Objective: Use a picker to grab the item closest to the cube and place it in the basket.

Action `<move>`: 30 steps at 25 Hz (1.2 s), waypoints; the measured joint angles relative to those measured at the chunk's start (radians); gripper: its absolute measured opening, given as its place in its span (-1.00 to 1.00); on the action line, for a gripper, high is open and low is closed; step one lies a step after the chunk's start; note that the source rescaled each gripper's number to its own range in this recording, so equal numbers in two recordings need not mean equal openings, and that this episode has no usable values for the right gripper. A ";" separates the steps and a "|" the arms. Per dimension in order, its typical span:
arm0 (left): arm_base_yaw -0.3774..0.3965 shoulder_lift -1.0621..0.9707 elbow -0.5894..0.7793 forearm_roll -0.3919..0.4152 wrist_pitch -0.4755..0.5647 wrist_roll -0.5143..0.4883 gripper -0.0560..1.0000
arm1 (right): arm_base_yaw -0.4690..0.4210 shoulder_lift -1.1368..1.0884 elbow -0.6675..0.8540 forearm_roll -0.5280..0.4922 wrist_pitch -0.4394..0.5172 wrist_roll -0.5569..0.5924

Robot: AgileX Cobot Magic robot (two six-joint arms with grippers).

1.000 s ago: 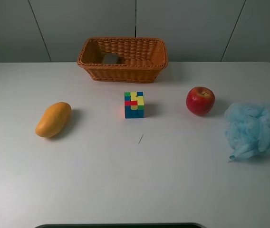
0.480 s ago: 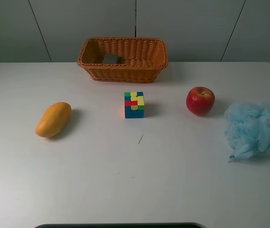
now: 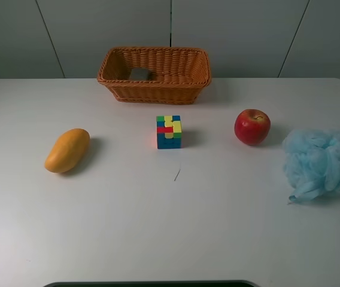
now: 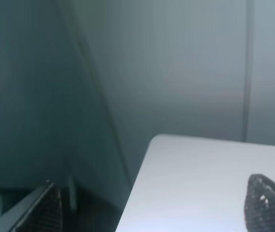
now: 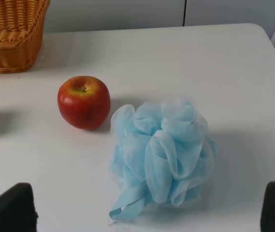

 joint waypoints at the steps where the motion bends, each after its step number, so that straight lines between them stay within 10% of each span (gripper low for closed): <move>1: 0.052 -0.034 0.023 -0.029 0.000 0.002 0.98 | 0.000 0.000 0.000 0.000 0.000 0.000; 10: 0.440 -0.385 0.282 -0.307 0.000 0.117 1.00 | 0.000 0.000 0.000 0.000 0.000 0.000; 20: 0.452 -0.511 0.558 -0.569 -0.104 0.249 1.00 | 0.000 0.000 0.000 0.000 0.000 0.000; 30: 0.452 -0.515 0.619 -0.609 -0.127 0.313 1.00 | 0.000 0.000 0.000 0.000 0.000 0.000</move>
